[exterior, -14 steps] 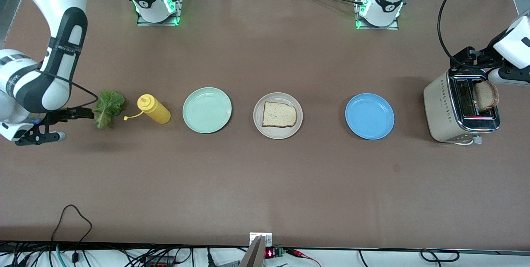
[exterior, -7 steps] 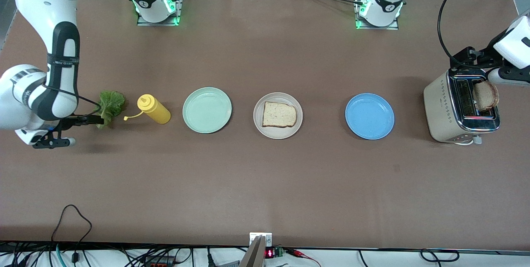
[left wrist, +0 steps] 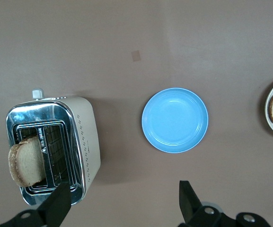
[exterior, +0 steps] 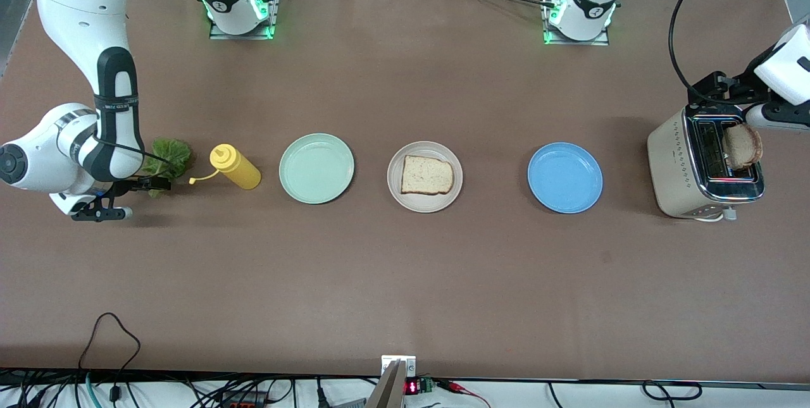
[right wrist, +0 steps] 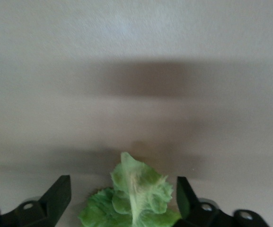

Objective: Make sandwich in beige plate with both arms
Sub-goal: 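Lower the right gripper onto the green lettuce leaf and grasp it, then lift the lettuce leaf with the right gripper toward the beige plate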

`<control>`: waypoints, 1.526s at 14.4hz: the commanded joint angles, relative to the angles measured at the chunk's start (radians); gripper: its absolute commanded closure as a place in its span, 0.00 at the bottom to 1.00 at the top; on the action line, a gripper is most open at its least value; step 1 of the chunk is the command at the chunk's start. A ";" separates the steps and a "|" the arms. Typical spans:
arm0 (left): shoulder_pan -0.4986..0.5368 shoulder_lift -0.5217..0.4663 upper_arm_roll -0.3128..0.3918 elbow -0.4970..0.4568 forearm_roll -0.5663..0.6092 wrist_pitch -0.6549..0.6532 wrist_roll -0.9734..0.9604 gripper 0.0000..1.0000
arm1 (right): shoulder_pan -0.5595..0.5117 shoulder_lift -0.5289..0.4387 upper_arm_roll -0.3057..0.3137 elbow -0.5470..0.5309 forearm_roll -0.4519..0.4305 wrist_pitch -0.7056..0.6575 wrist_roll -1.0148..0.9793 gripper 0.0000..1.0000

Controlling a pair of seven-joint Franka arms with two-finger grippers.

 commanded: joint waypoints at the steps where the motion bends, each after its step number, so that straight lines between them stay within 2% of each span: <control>1: 0.009 -0.019 -0.007 -0.014 -0.009 -0.002 -0.004 0.00 | -0.023 -0.027 0.021 -0.024 -0.022 0.011 -0.012 0.32; 2: 0.008 -0.019 -0.007 -0.015 -0.009 0.000 -0.004 0.00 | -0.025 -0.026 0.021 -0.024 -0.022 0.011 -0.021 0.47; 4: 0.009 -0.019 -0.006 -0.014 -0.009 -0.002 -0.004 0.00 | -0.023 -0.026 0.021 -0.022 -0.025 0.015 -0.032 0.72; 8: 0.008 -0.019 -0.007 -0.014 -0.009 -0.002 -0.004 0.00 | -0.022 -0.026 0.022 -0.018 -0.036 0.024 -0.043 0.97; 9: 0.008 -0.019 -0.007 -0.014 -0.009 0.000 -0.004 0.00 | -0.022 -0.027 0.025 -0.016 -0.038 0.024 -0.043 1.00; 11: 0.009 -0.019 -0.007 -0.014 -0.009 -0.002 -0.004 0.00 | -0.019 -0.039 0.026 -0.012 -0.038 0.015 -0.055 1.00; 16: 0.008 -0.019 -0.006 -0.014 -0.010 -0.002 -0.004 0.00 | -0.025 -0.142 0.026 0.048 -0.047 -0.014 -0.176 1.00; 19: 0.009 -0.019 -0.007 -0.014 -0.010 -0.002 -0.004 0.00 | -0.017 -0.209 0.024 0.120 -0.068 -0.079 -0.231 1.00; 22: 0.008 -0.019 -0.007 -0.014 -0.009 -0.002 -0.004 0.00 | -0.003 -0.234 0.022 0.272 -0.068 -0.233 -0.248 1.00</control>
